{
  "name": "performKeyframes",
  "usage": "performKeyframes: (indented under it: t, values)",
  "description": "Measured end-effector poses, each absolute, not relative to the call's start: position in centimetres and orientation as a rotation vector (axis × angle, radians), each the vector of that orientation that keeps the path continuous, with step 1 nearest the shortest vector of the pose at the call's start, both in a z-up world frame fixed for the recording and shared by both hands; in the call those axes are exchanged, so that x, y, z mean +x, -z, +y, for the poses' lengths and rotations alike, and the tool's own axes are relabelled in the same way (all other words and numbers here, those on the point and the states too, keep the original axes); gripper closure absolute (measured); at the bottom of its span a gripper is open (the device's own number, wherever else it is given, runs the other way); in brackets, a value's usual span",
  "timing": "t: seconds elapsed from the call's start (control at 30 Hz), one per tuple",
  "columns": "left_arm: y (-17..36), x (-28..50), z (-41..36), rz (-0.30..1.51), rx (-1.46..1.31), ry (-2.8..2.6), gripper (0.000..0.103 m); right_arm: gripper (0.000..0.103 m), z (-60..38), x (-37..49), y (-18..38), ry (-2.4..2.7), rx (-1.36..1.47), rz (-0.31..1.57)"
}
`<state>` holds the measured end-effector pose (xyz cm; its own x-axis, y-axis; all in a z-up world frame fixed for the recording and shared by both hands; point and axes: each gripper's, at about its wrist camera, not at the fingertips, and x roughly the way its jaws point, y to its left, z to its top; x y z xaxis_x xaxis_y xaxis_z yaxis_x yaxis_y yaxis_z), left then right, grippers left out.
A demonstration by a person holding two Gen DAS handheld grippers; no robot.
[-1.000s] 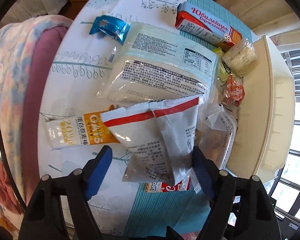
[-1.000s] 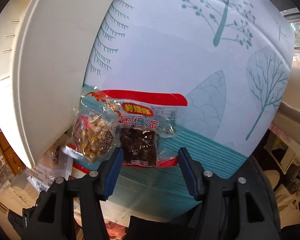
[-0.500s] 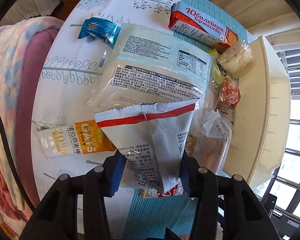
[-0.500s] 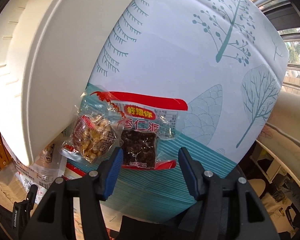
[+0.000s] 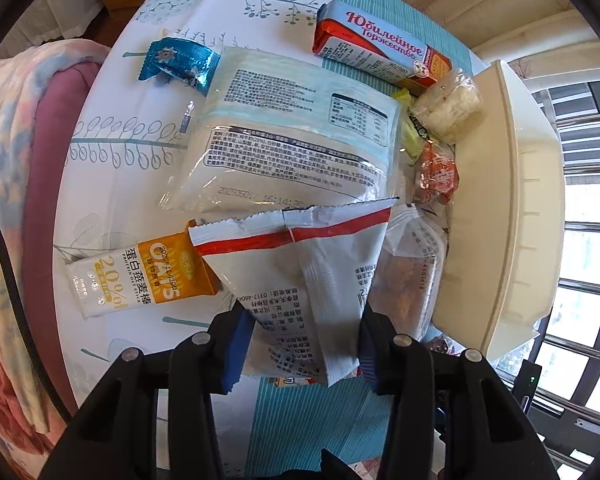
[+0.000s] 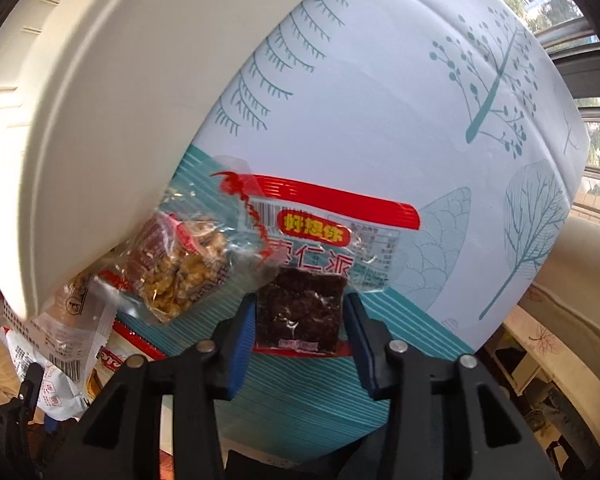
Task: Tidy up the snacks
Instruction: 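Carry both packs over the white tray and release them inside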
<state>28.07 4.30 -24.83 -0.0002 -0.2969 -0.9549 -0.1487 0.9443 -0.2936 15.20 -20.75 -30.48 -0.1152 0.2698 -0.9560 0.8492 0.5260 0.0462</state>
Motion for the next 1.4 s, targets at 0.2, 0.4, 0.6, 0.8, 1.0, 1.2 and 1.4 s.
performKeyframes:
  t: [0.2,0.4,0.6,0.8,1.0,1.2,1.4]
  values:
    - [23.5,27.7,3.8,1.518,-0.364,0.178,0.058,0.061,-21.0,15.4,29.1,0.694,0.982,1.610]
    - [21.4,26.6,2.7,1.441,-0.379,0.240,0.058,0.061,-22.0,14.0,27.1,0.714,0.984,1.534]
    - [19.1,25.5,1.3,1.366,-0.406,0.275,0.058,0.061,-23.4,13.9,23.5,0.741,0.861,1.409]
    - [16.0,24.4,-1.7,1.274,-0.394,0.324,0.058,0.061,-23.4,14.5,19.5,0.712,0.750,1.283]
    - [13.0,23.6,-5.0,1.184,-0.395,0.339,0.058,0.061,-25.8,15.7,16.0,0.565,0.681,1.184]
    - [11.2,23.6,-8.3,1.119,-0.389,0.345,0.058,0.061,-30.3,15.6,14.9,0.384,0.649,1.092]
    - [10.1,24.0,-11.8,1.074,-0.385,0.333,0.058,0.061,-31.5,16.6,13.4,0.213,0.577,1.023]
